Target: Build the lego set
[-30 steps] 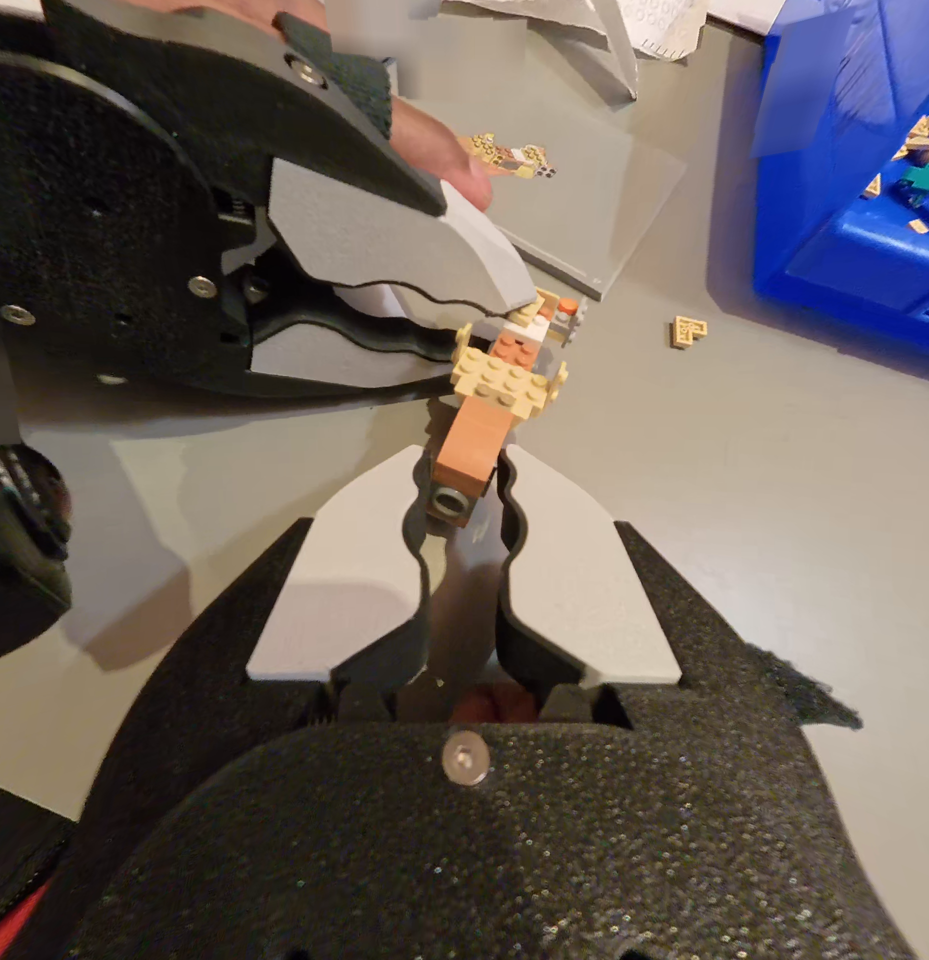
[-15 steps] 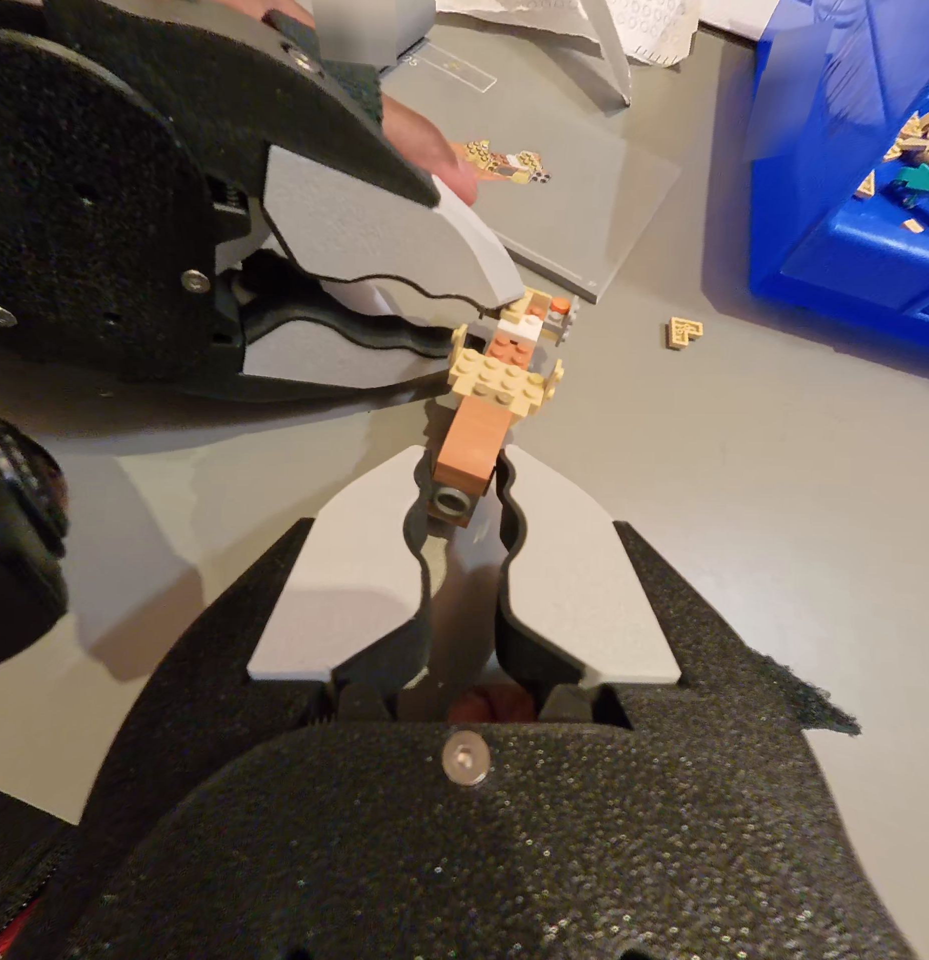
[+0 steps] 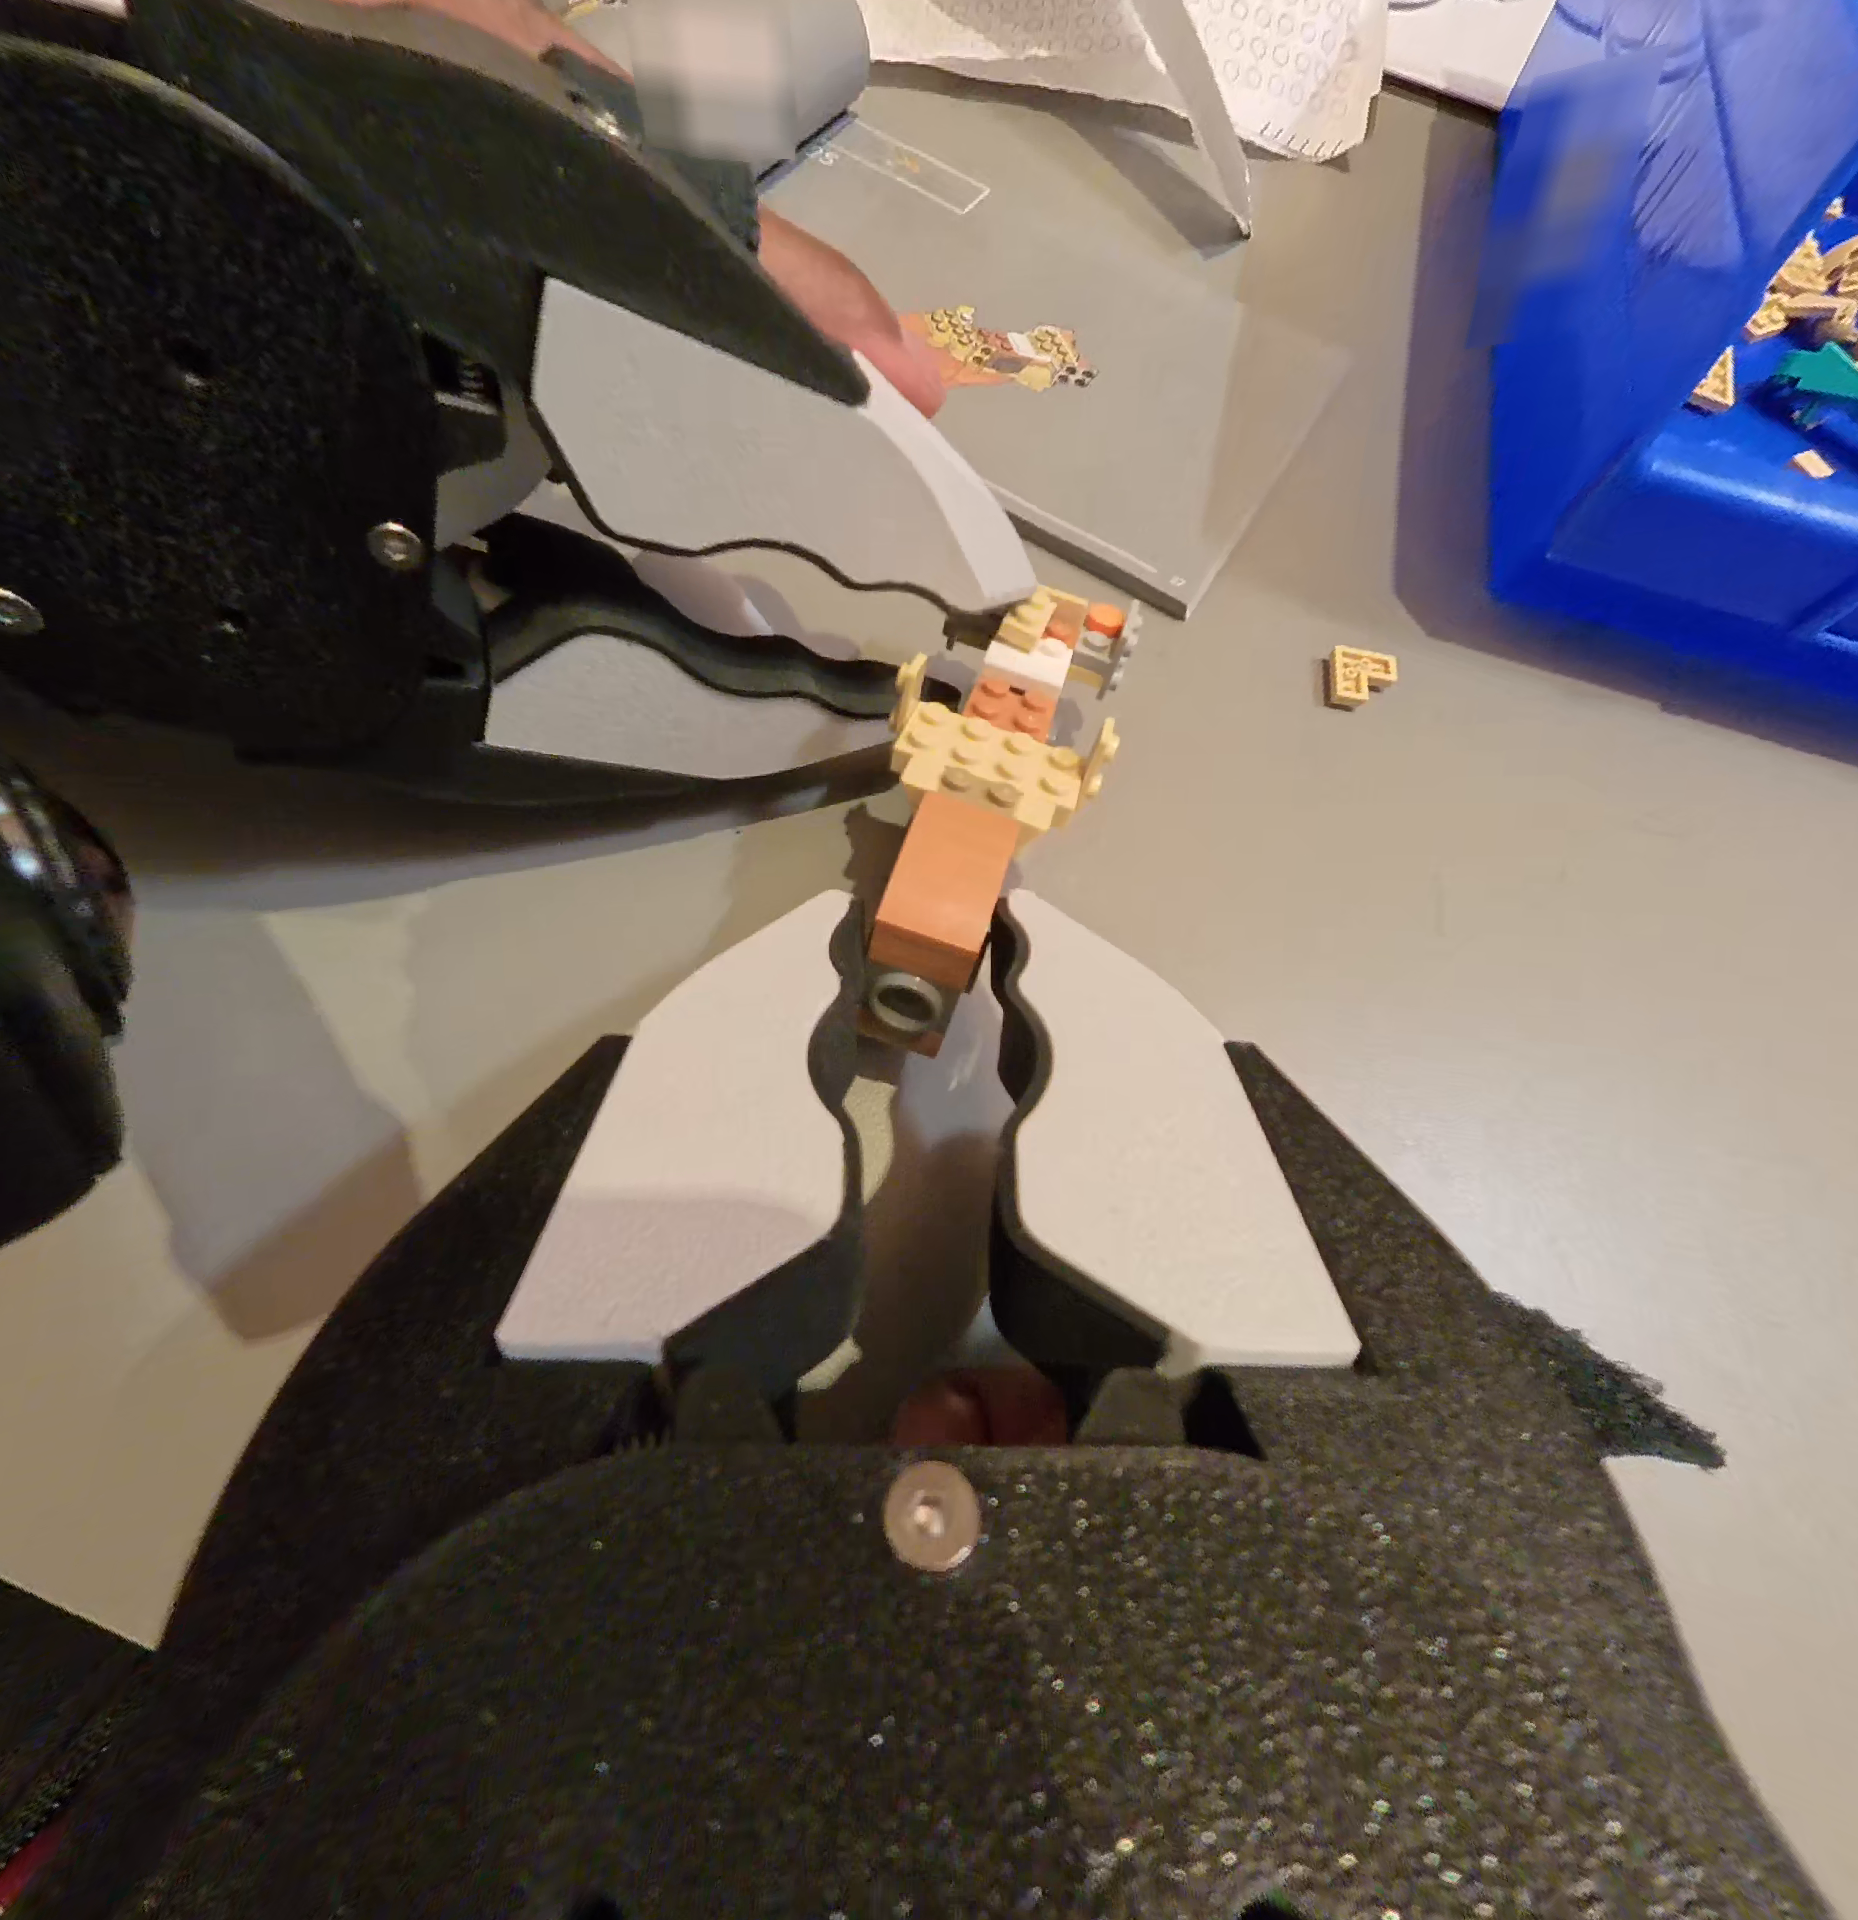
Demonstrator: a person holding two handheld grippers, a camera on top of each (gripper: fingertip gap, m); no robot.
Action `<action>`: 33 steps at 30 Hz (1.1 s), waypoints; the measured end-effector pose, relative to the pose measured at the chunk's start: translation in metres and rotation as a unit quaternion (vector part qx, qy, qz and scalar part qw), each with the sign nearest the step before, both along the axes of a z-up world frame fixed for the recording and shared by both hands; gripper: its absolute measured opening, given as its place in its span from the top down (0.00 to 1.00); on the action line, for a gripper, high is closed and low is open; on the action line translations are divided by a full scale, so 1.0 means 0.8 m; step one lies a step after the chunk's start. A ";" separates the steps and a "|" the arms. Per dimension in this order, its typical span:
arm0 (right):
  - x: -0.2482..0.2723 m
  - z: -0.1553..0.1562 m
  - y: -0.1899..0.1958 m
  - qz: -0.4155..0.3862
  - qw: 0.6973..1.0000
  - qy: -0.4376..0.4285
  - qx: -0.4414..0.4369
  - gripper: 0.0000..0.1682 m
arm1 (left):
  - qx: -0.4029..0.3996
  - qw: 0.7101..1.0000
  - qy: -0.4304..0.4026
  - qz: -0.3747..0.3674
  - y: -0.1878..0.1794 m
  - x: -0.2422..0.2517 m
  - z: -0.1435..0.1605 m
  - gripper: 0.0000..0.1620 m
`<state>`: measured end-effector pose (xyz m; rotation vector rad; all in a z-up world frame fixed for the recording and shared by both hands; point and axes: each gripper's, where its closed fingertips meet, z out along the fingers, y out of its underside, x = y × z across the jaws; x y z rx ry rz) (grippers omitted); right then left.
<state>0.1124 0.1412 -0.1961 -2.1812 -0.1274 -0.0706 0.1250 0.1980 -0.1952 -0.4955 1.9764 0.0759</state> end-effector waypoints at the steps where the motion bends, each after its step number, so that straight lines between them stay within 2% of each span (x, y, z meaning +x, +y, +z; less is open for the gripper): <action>1: 0.000 0.000 0.000 0.000 1.000 0.000 0.001 0.87 | 0.000 1.000 -0.001 0.001 0.000 0.000 0.001 0.85; 11: 0.002 0.002 0.000 -0.001 1.000 0.004 0.005 0.87 | -0.052 0.998 -0.027 -0.005 0.007 -0.010 0.018 0.83; 27: 0.009 -0.003 0.002 0.008 1.000 -0.011 -0.009 0.86 | -0.056 0.998 -0.032 -0.004 0.011 -0.014 0.012 0.83; 33: 0.010 -0.005 0.003 0.002 1.000 -0.027 -0.014 0.81 | -0.051 0.998 -0.028 -0.006 0.009 -0.015 0.010 0.84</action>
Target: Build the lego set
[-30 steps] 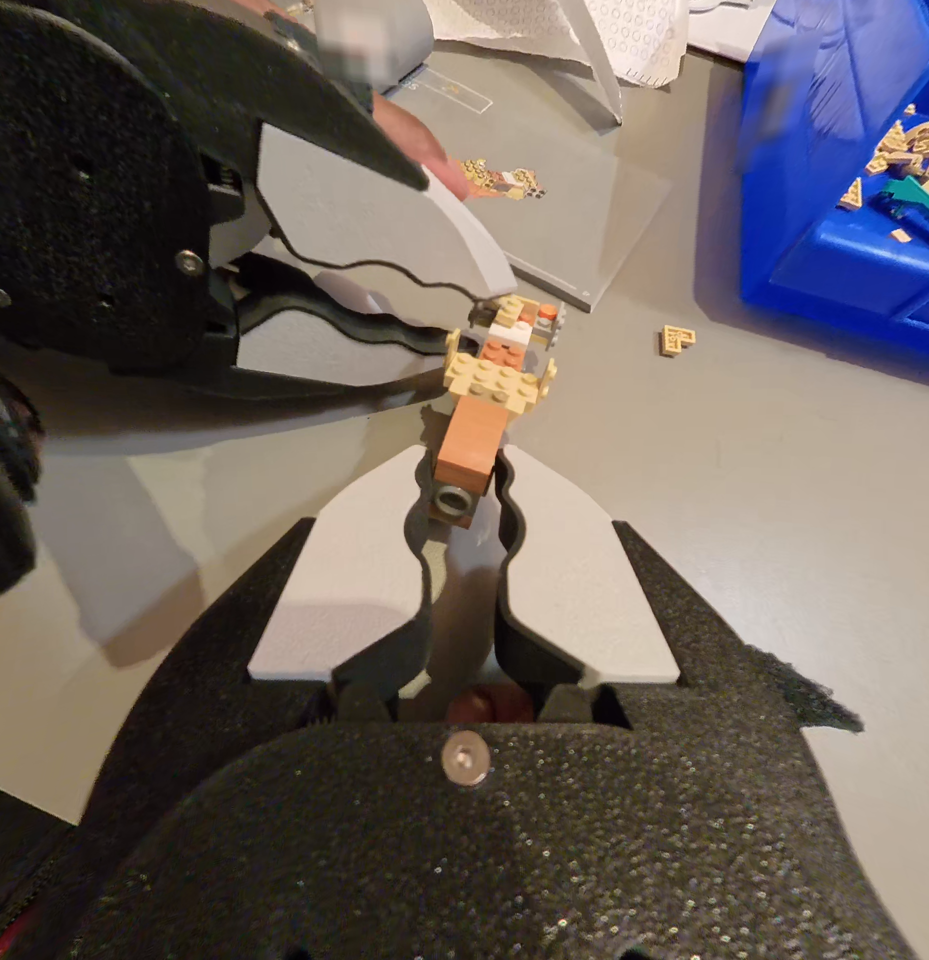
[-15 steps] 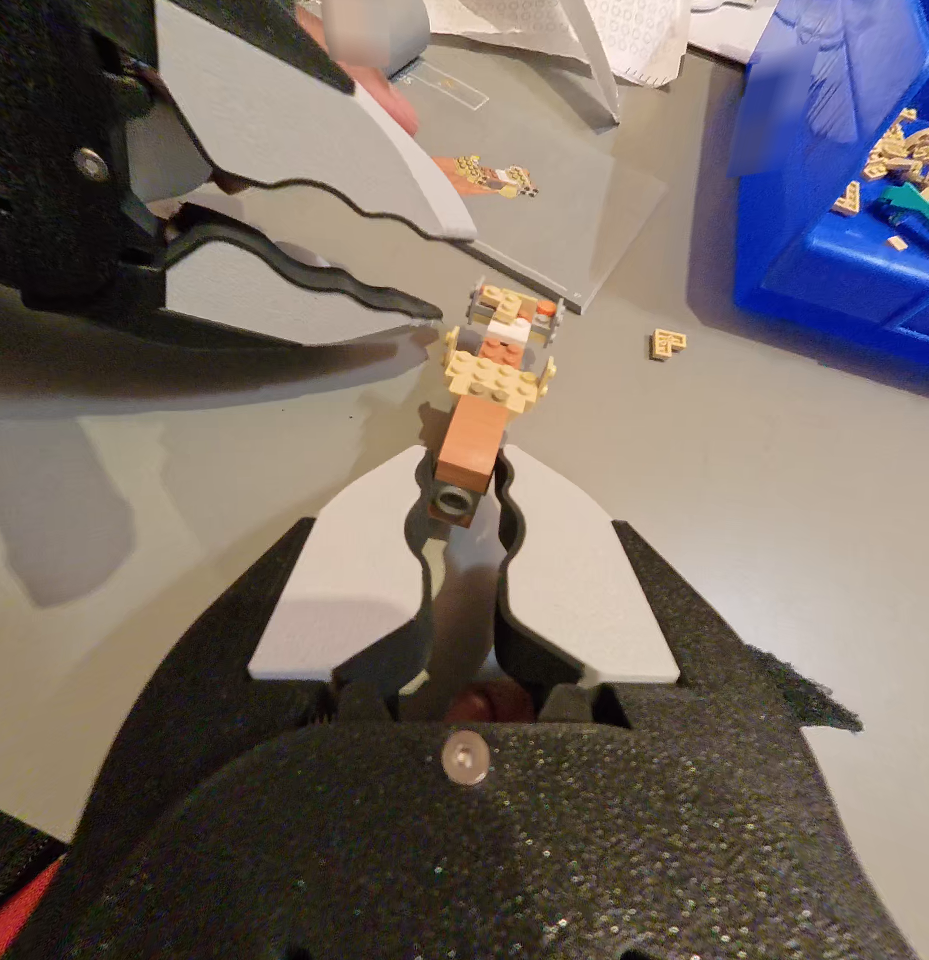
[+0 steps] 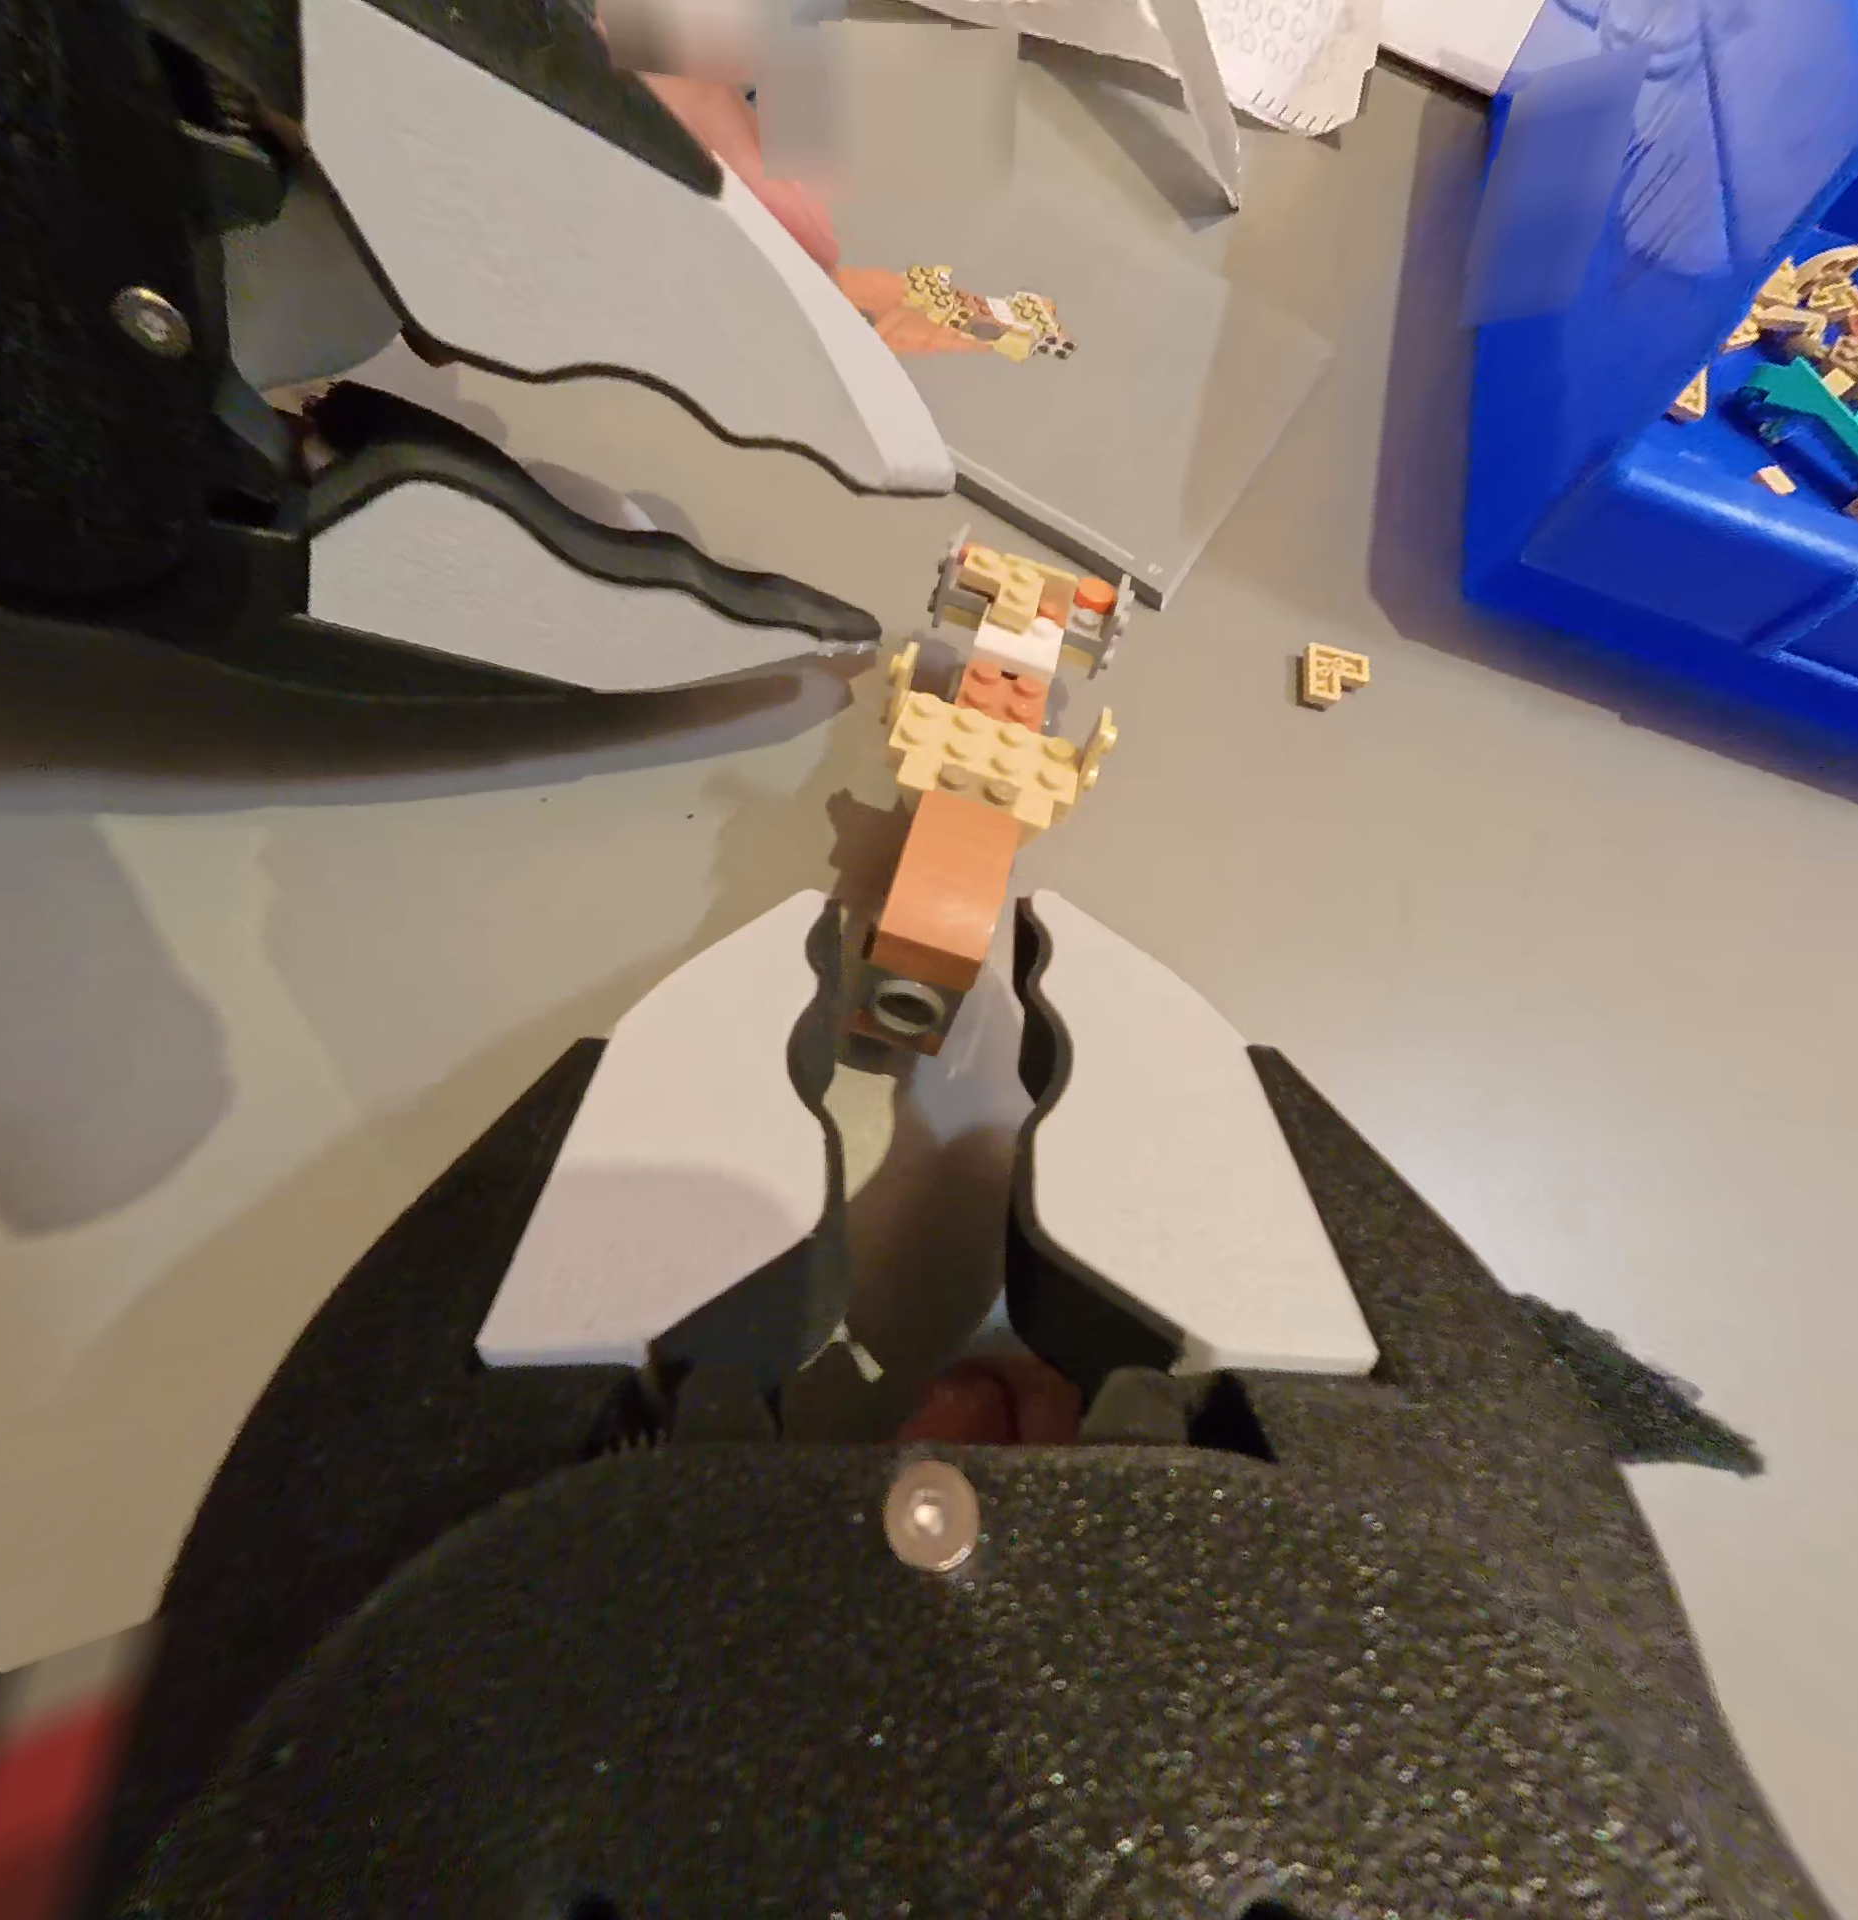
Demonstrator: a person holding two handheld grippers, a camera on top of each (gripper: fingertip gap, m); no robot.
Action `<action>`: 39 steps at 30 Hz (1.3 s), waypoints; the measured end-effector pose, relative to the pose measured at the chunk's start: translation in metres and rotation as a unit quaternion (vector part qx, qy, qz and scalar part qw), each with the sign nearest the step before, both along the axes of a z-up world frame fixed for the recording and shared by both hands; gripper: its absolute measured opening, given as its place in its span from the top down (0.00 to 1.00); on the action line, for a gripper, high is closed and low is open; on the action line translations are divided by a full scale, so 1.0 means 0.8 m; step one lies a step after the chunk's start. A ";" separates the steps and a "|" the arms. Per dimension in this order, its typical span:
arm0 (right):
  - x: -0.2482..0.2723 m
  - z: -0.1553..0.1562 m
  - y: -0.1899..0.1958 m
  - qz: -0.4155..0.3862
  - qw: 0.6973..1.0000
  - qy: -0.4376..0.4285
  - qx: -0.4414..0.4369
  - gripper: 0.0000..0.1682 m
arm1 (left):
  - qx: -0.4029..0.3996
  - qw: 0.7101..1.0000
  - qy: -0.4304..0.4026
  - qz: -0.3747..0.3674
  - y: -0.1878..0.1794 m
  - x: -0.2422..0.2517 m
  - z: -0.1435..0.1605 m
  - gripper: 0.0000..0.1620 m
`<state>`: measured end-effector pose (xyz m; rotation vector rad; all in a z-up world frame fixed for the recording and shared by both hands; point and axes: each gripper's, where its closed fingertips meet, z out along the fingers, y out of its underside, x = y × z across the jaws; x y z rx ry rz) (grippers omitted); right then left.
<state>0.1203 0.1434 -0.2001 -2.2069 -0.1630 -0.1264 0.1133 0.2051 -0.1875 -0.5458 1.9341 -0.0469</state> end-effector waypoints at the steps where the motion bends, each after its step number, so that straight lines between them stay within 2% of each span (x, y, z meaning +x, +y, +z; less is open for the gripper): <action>1: 0.000 -0.001 0.000 -0.002 1.000 -0.003 -0.001 0.81 | 0.000 1.000 0.000 0.000 0.000 0.000 0.000 0.84; 12: 0.005 -0.005 0.009 -0.015 1.000 -0.022 -0.014 0.81 | 0.008 1.000 -0.004 0.001 -0.001 0.000 0.001 0.84; 17: 0.008 -0.005 0.012 -0.015 1.000 -0.020 -0.015 0.86 | 0.008 1.000 -0.007 0.006 0.003 0.000 0.002 0.84; 39: 0.023 0.010 0.023 -0.006 0.999 0.035 0.026 0.88 | 0.011 0.998 -0.054 0.003 0.007 -0.012 0.021 0.81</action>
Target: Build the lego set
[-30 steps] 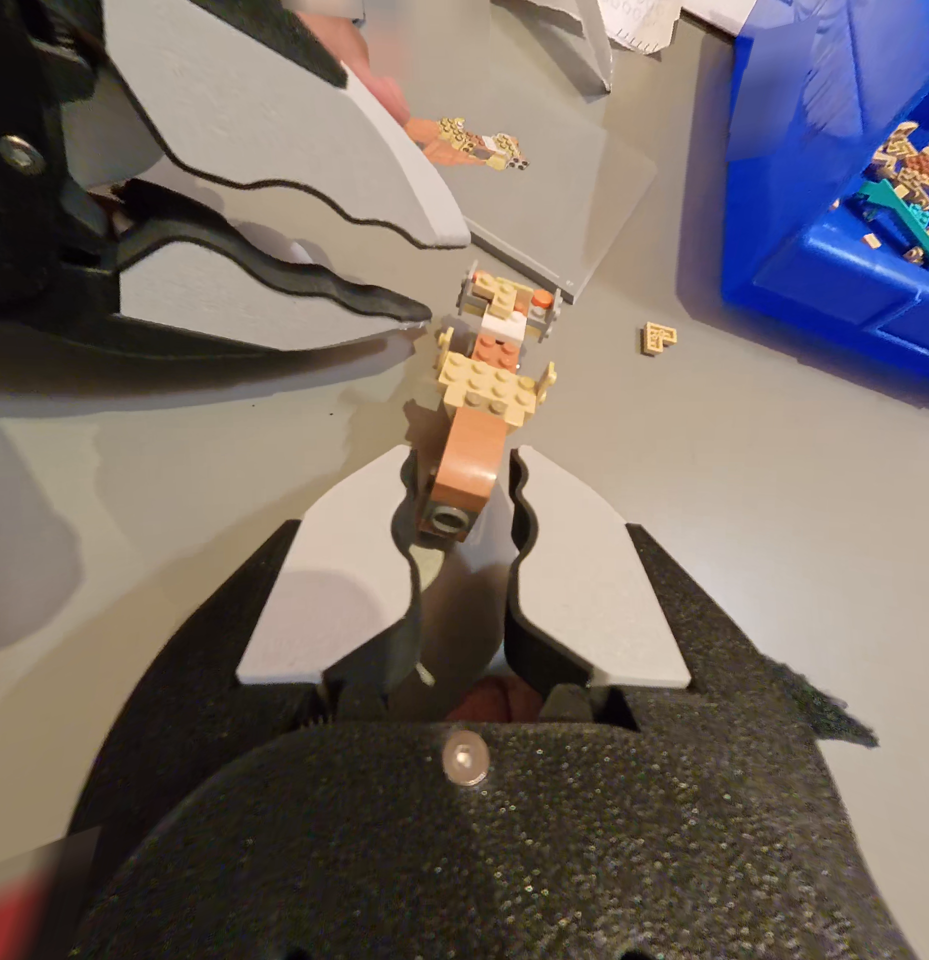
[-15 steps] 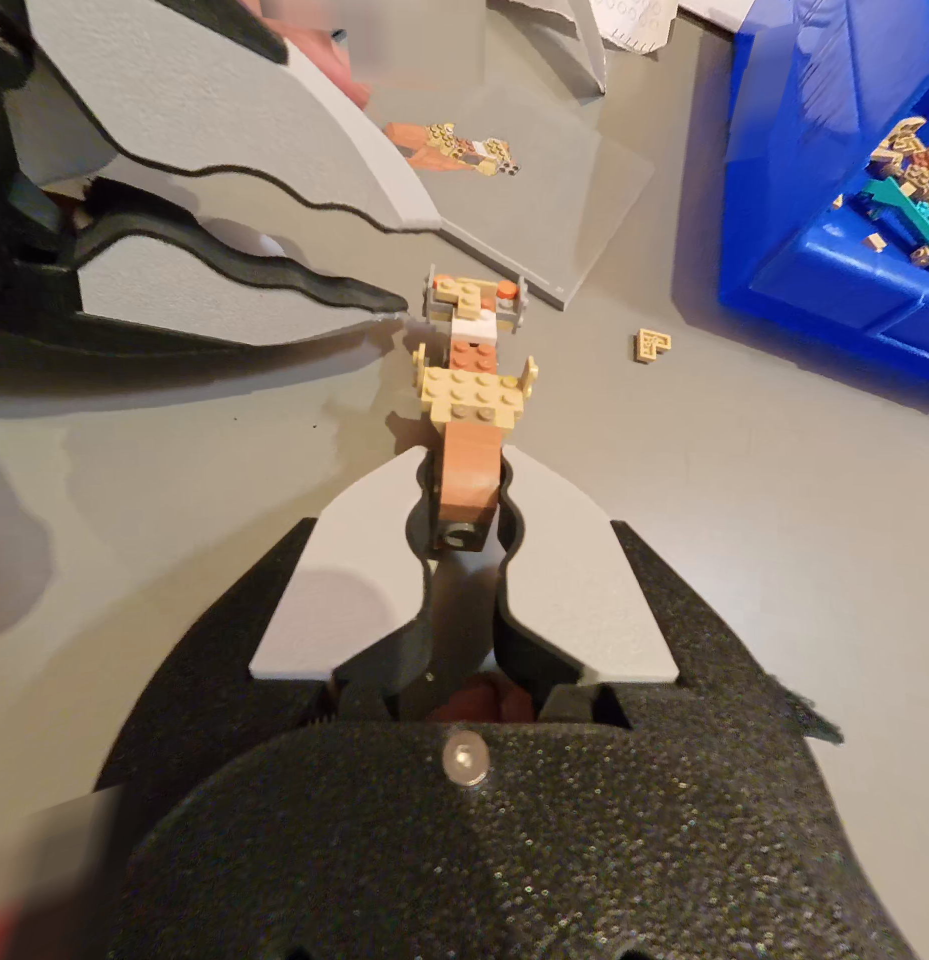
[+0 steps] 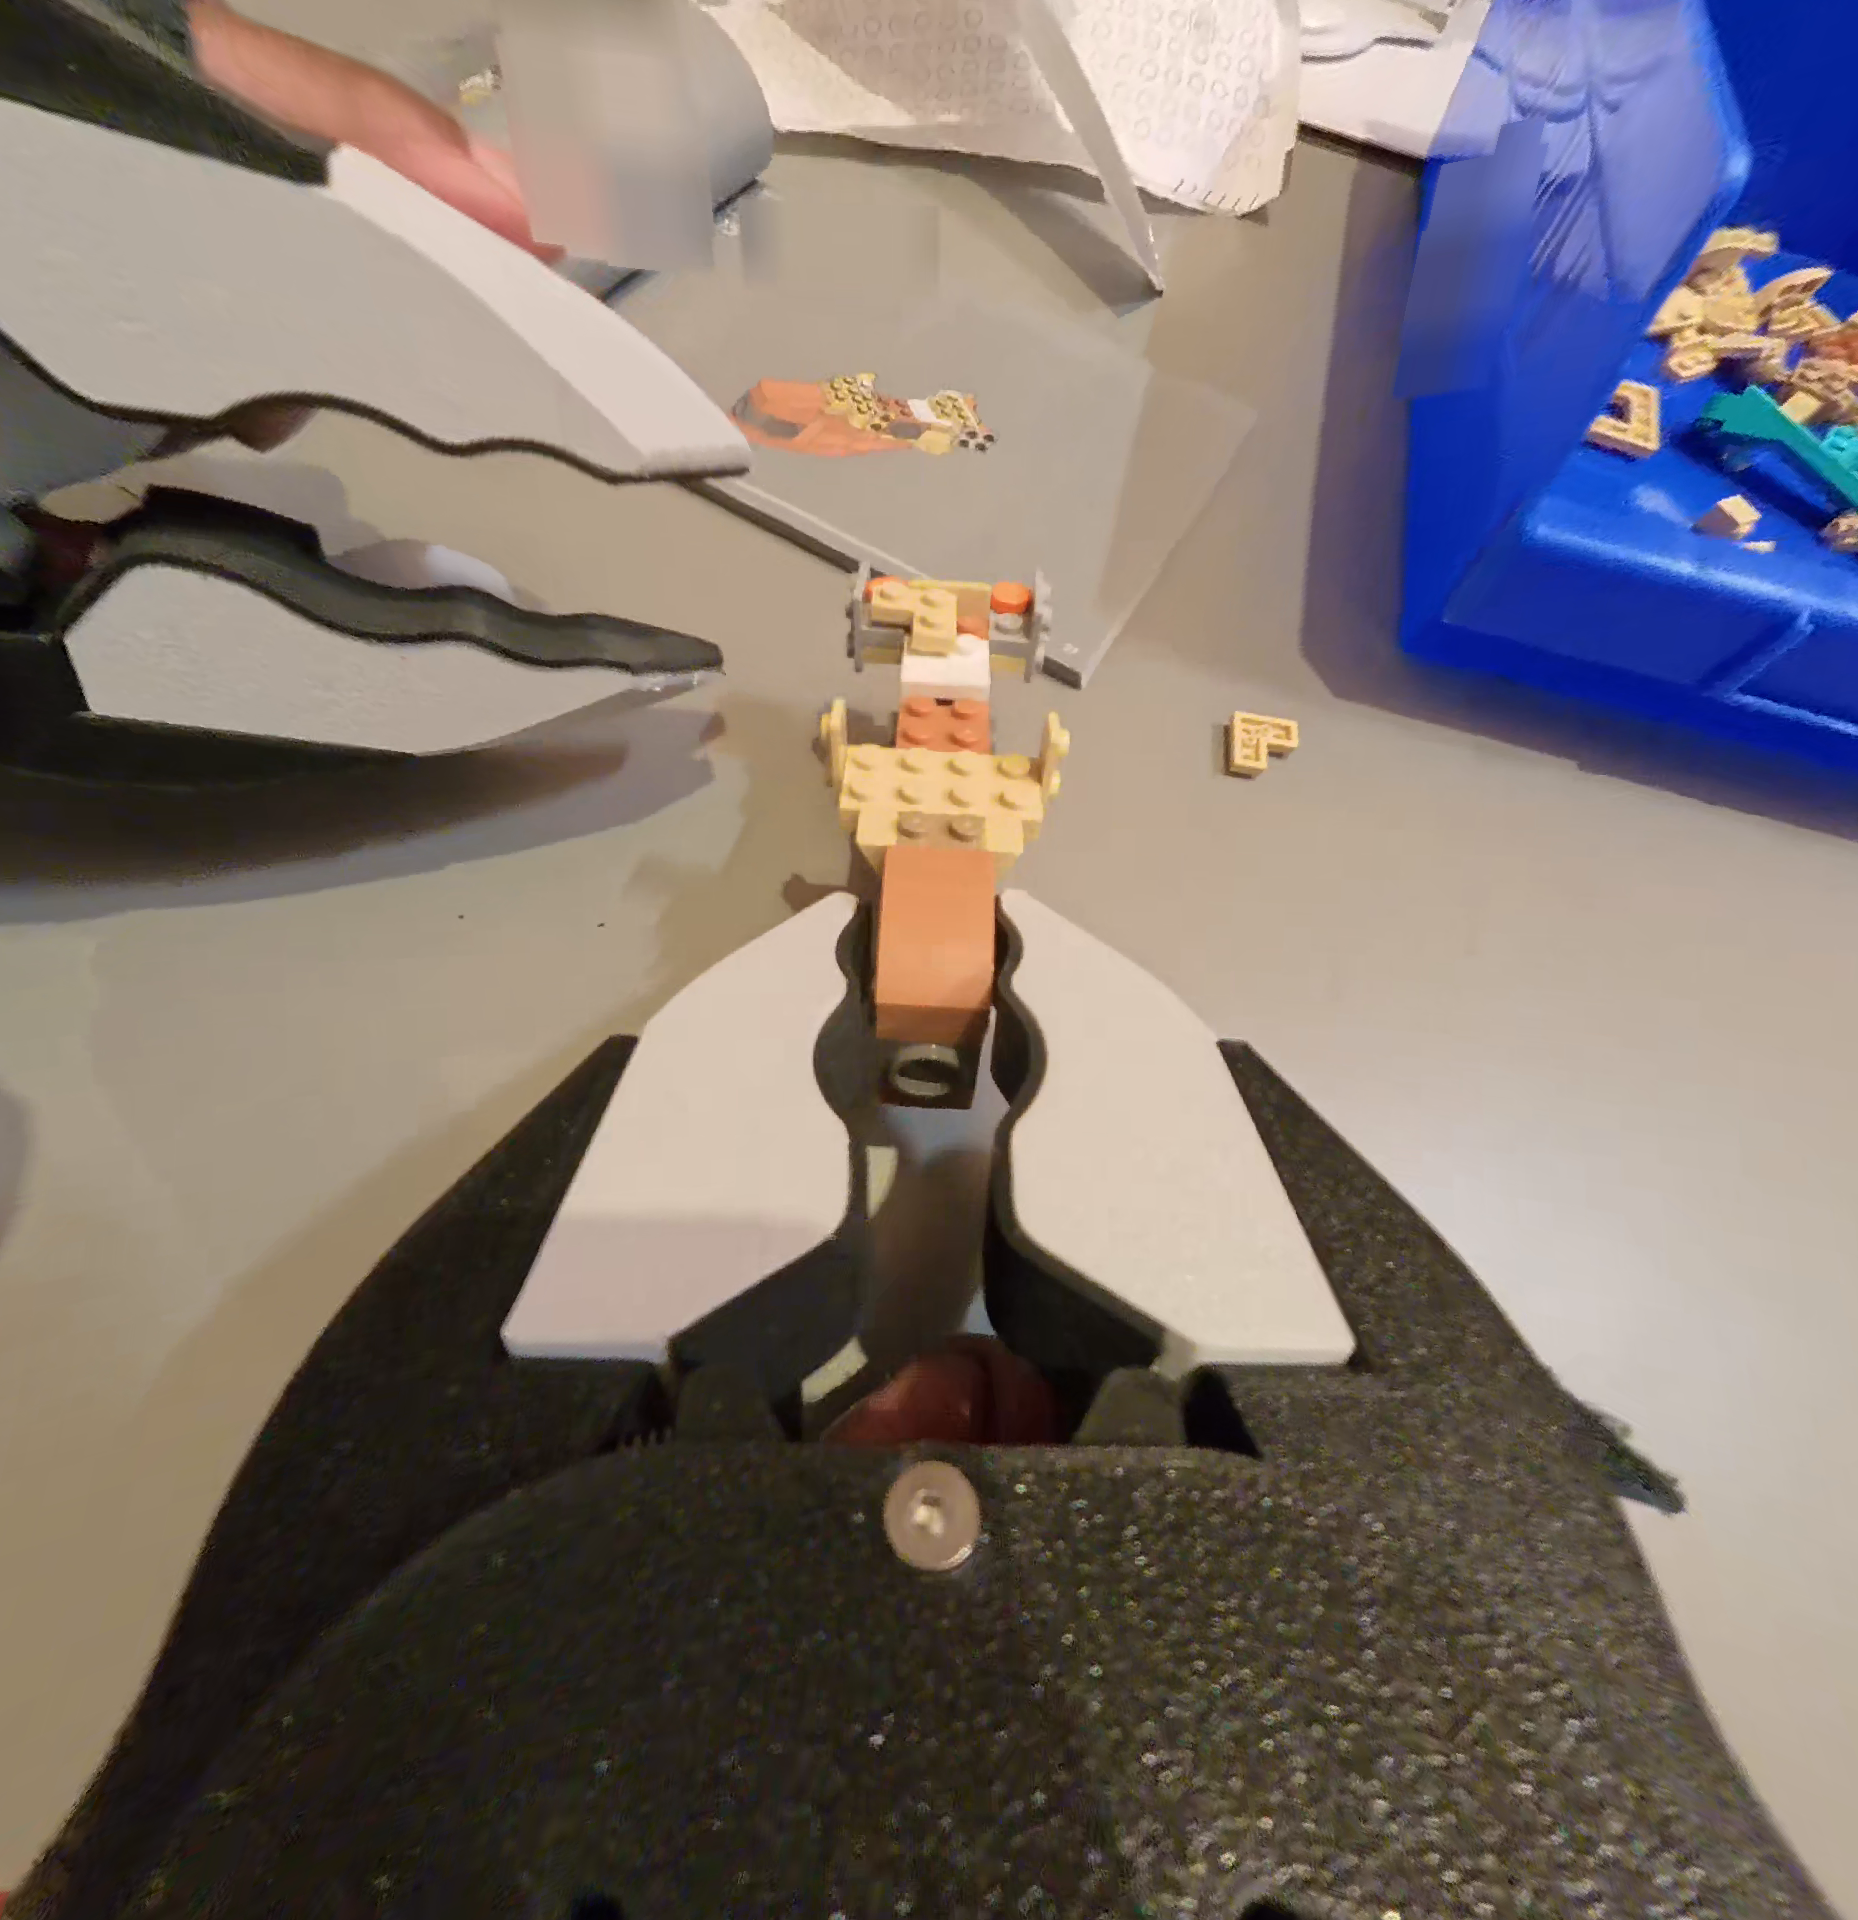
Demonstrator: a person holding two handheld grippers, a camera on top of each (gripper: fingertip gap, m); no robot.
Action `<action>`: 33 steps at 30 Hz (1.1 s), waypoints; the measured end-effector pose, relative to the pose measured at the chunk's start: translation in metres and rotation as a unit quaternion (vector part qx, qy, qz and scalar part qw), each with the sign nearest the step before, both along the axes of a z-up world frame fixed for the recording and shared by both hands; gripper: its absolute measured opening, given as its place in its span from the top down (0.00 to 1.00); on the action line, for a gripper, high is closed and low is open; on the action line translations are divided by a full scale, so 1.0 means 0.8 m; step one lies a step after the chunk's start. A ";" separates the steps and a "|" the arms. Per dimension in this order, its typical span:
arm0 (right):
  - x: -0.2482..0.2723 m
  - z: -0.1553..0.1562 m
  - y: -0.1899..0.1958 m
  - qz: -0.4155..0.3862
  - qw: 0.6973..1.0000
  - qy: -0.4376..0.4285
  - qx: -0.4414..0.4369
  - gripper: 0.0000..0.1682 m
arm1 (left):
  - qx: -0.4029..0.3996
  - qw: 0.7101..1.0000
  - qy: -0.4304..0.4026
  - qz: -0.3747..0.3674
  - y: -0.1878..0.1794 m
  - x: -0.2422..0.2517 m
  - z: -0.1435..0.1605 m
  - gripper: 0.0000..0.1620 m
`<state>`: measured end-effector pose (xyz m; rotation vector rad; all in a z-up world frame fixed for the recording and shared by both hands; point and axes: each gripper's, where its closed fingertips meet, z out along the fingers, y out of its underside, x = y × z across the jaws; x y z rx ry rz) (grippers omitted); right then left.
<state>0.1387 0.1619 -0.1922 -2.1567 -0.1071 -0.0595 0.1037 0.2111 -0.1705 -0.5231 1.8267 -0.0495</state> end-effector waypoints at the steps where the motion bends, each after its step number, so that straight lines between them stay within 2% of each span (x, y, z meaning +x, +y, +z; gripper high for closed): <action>1: -0.001 0.001 0.001 0.004 1.000 0.011 0.001 0.88 | 0.002 1.000 -0.007 -0.002 -0.001 0.001 0.003 0.80; 10: -0.013 0.014 0.008 0.028 0.990 0.136 0.015 0.88 | 0.065 0.997 -0.035 0.011 -0.009 0.010 0.013 0.67; 21: -0.024 0.036 0.010 0.049 0.986 0.153 0.033 0.88 | 0.134 0.990 -0.033 0.037 -0.001 0.013 0.019 0.63; 33: -0.030 0.048 0.009 0.054 0.989 0.133 0.043 0.88 | 0.153 0.986 -0.054 0.040 0.000 0.013 0.030 0.65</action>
